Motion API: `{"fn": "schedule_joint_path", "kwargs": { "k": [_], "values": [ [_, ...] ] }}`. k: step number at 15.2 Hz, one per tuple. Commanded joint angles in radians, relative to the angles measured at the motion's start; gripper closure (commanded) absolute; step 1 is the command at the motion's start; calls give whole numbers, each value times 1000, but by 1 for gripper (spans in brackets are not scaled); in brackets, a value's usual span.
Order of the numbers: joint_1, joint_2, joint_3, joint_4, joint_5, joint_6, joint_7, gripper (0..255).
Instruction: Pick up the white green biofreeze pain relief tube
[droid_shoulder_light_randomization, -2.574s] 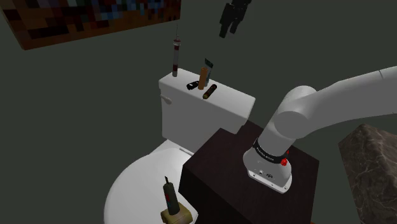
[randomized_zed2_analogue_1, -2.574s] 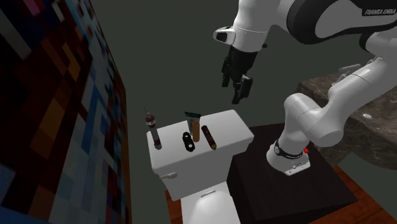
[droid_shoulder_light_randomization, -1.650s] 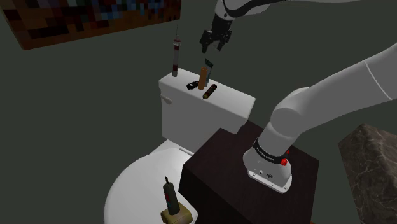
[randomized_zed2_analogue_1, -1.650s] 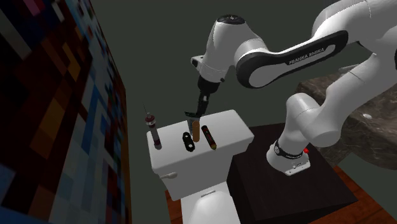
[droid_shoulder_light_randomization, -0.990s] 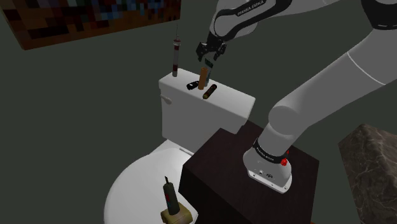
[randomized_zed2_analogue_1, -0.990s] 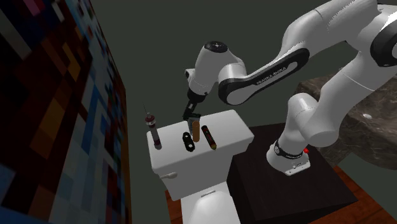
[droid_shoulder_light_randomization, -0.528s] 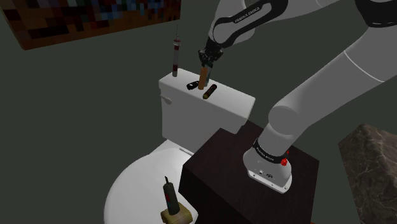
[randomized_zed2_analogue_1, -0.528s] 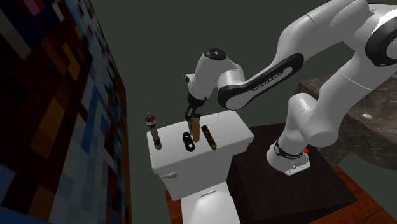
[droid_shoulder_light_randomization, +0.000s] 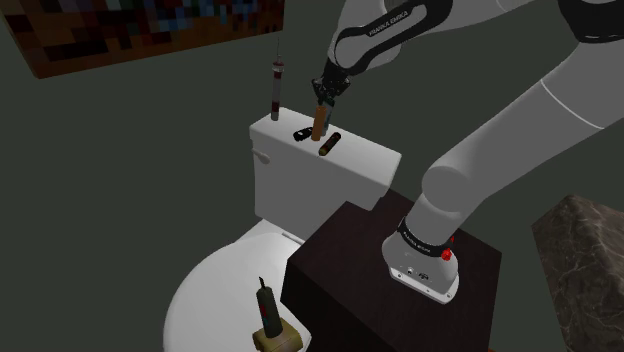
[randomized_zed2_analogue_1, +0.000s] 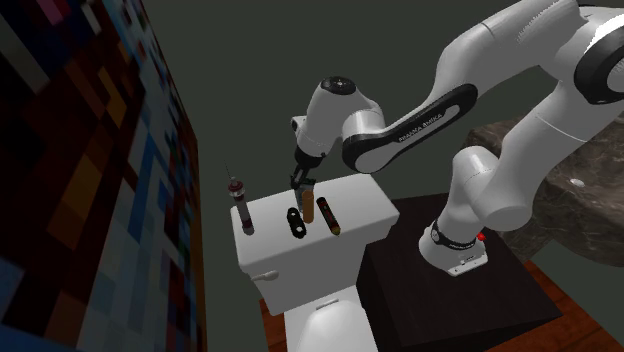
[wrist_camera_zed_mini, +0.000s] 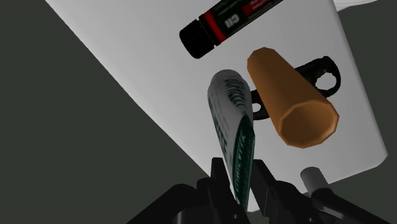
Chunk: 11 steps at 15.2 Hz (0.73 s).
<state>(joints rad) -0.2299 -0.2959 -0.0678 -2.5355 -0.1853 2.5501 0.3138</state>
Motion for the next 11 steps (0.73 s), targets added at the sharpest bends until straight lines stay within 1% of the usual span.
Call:
{"fn": "schedule_joint_path", "kwargs": {
  "k": [1,11],
  "values": [
    [1,-7,0,6,2,-15,-3,255],
    [10,-73,0,89,23,-163,-25,255]
  ]
}}
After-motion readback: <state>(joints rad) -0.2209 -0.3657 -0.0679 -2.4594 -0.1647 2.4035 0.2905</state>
